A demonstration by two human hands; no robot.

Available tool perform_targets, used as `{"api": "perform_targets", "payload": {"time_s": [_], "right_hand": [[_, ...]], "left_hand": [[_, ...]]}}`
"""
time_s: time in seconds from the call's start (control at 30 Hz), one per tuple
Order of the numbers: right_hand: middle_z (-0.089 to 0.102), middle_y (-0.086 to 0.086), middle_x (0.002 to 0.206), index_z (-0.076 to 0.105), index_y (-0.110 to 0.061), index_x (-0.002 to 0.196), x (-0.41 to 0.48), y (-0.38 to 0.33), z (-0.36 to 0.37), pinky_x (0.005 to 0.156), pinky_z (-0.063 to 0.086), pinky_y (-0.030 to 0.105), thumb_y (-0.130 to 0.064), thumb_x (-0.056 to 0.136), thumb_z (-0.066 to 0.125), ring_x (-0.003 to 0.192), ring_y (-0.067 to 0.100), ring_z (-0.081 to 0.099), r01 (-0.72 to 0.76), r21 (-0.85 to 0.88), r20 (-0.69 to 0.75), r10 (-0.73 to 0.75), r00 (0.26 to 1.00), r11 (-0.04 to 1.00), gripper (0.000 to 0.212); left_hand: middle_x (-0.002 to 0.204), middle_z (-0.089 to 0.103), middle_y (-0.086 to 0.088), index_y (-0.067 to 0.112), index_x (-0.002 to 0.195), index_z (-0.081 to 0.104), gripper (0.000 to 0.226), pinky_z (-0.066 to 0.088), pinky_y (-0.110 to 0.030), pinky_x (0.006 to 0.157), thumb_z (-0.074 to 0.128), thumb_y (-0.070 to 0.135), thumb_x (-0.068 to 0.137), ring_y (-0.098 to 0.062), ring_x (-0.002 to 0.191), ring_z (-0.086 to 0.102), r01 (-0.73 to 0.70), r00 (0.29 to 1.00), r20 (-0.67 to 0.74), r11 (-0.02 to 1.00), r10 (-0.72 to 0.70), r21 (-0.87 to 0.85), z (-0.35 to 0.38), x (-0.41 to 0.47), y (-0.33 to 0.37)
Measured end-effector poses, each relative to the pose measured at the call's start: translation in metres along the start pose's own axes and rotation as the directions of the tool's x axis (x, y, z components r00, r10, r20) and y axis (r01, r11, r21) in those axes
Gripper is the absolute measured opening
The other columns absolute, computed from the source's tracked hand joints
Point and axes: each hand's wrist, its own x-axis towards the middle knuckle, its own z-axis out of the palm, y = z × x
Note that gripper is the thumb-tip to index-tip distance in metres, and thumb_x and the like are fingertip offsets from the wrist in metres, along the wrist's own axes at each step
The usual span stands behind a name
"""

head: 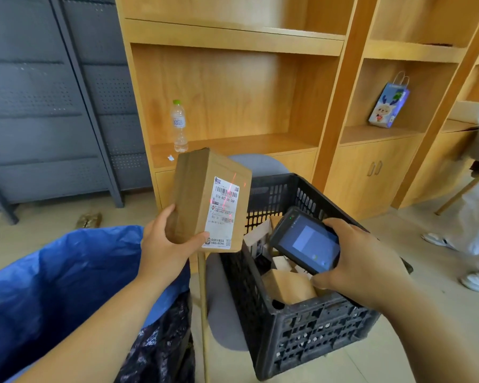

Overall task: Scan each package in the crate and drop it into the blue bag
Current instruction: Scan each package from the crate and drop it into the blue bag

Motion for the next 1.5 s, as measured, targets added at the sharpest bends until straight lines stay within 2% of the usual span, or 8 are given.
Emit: {"api": "perform_targets", "payload": {"time_s": [0.1,0.33,0.57,0.87,1.07,1.27,1.4,1.5], "right_hand": [[0.050,-0.011,0.098,0.035,-0.032,0.123,0.000,-0.010,0.003,0.065,0.051,0.034,-0.052,0.048,0.077,0.084,0.015,0.055,0.029,0.006,-0.006,-0.029,1.000,1.000,0.088],[0.048,-0.013,0.095,0.037,-0.035,0.122,0.000,-0.017,0.006,0.053,0.037,0.024,-0.049,0.050,0.078,0.081,0.012,0.051,0.049,-0.019,0.023,-0.049,0.999,0.999,0.084],[0.053,-0.008,0.105,0.034,-0.030,0.127,-0.004,-0.016,0.003,0.070,0.052,0.036,-0.051,0.051,0.076,0.087,0.017,0.055,0.025,-0.036,0.021,-0.025,0.999,0.999,0.089],[0.053,-0.009,0.101,0.037,-0.032,0.117,-0.007,-0.014,0.002,0.067,0.053,0.035,-0.052,0.050,0.075,0.085,0.016,0.055,0.026,-0.057,0.067,-0.022,0.997,0.998,0.079],[0.051,-0.012,0.098,0.037,-0.033,0.117,-0.007,-0.014,0.004,0.058,0.046,0.028,-0.052,0.049,0.076,0.083,0.013,0.053,0.055,-0.030,0.035,-0.054,0.998,0.998,0.080],[0.041,-0.016,0.091,0.029,-0.036,0.128,-0.004,-0.029,0.011,0.049,0.028,0.014,-0.051,0.051,0.077,0.077,0.009,0.047,0.097,-0.024,0.032,-0.096,0.995,0.995,0.091],[0.048,-0.013,0.098,0.031,-0.037,0.128,0.003,-0.050,0.021,0.055,0.043,0.022,-0.049,0.053,0.078,0.083,0.012,0.051,0.144,0.018,0.078,-0.145,0.986,0.989,0.090],[0.046,-0.012,0.095,0.033,-0.037,0.129,0.005,-0.069,0.030,0.061,0.048,0.030,-0.049,0.052,0.079,0.085,0.014,0.051,0.173,0.024,0.090,-0.175,0.980,0.985,0.090]], "left_hand": [[0.137,0.040,0.004,0.041,0.138,0.037,0.089,0.044,-0.052,0.101,0.082,0.049,0.061,-0.021,0.125,0.041,0.012,1.000,-0.020,1.000,-0.012,0.010,-0.011,-0.001,-0.005],[0.137,0.037,0.001,0.038,0.139,0.036,0.088,0.041,-0.054,0.102,0.083,0.046,0.065,-0.024,0.127,0.039,0.009,0.999,-0.040,0.999,-0.007,0.039,-0.021,-0.004,-0.009],[0.137,0.036,0.000,0.039,0.139,0.034,0.093,0.042,-0.055,0.101,0.079,0.055,0.059,-0.026,0.127,0.038,0.016,0.999,-0.032,0.998,-0.014,0.057,-0.020,-0.007,-0.011],[0.137,0.036,0.000,0.041,0.139,0.033,0.096,0.042,-0.054,0.101,0.074,0.060,0.053,-0.026,0.127,0.037,0.034,0.999,-0.036,0.998,-0.033,0.047,-0.019,-0.009,-0.011],[0.138,0.035,0.000,0.041,0.139,0.033,0.091,0.042,-0.055,0.101,0.081,0.050,0.063,-0.026,0.128,0.036,0.030,0.999,-0.043,0.998,-0.028,0.046,-0.022,-0.009,-0.016],[0.133,0.040,0.003,0.041,0.137,0.038,0.084,0.043,-0.049,0.100,0.080,0.048,0.065,-0.021,0.121,0.043,0.069,0.995,-0.079,0.998,-0.068,0.013,-0.039,-0.011,-0.027],[0.124,0.052,0.004,0.039,0.129,0.048,0.074,0.046,-0.028,0.082,0.077,0.050,0.061,-0.010,0.105,0.053,0.152,0.985,-0.069,0.987,-0.155,-0.054,-0.071,-0.015,-0.046],[0.122,0.053,0.001,0.037,0.126,0.051,0.080,0.045,-0.032,0.082,0.072,0.059,0.052,-0.014,0.103,0.055,0.250,0.964,-0.094,0.968,-0.248,0.006,-0.102,-0.014,-0.065]]}}
